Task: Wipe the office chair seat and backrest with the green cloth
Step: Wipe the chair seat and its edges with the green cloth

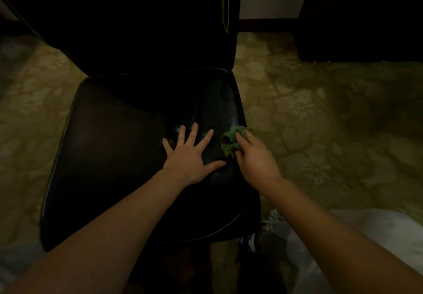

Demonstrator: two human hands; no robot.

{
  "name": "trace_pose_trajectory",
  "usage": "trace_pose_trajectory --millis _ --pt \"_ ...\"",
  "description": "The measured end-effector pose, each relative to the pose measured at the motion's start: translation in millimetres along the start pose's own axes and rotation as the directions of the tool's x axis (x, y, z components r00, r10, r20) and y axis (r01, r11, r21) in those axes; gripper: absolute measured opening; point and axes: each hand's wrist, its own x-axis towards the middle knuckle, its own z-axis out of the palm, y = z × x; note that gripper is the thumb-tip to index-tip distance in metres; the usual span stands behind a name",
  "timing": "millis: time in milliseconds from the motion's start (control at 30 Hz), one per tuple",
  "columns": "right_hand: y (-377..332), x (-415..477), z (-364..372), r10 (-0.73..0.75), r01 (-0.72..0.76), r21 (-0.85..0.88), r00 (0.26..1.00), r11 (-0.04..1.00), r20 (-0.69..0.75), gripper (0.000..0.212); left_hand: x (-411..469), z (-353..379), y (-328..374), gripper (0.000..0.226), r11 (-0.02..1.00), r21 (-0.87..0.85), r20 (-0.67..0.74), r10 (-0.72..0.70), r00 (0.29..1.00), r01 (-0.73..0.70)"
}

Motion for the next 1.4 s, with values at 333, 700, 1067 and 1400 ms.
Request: trace_pose_trajectory --millis 333,700,1067,1400 --pt "0.3 35.9 1.3 0.001 0.001 0.034 0.999 0.999 -0.046 0.049 0.2 2.5 -1.0 0.094 1.000 -0.005 -0.021 -0.002 1.000 0.001" --pt "-4.6 12.3 5.3 0.033 -0.033 -0.010 0.998 0.999 -0.055 0.051 4.8 -3.8 -0.2 0.096 0.999 -0.043 0.025 -0.004 1.000 0.005" --pt "0.1 2.4 0.8 -0.008 0.009 0.024 0.999 1.000 -0.031 0.052 7.5 -9.0 3.6 0.097 0.999 -0.026 0.059 -0.023 0.998 0.025" --pt "-3.5 22.6 -1.5 0.044 -0.034 0.129 0.997 0.991 -0.069 0.049 -21.2 -4.2 4.9 0.093 0.997 0.066 0.046 -0.034 0.998 0.031"
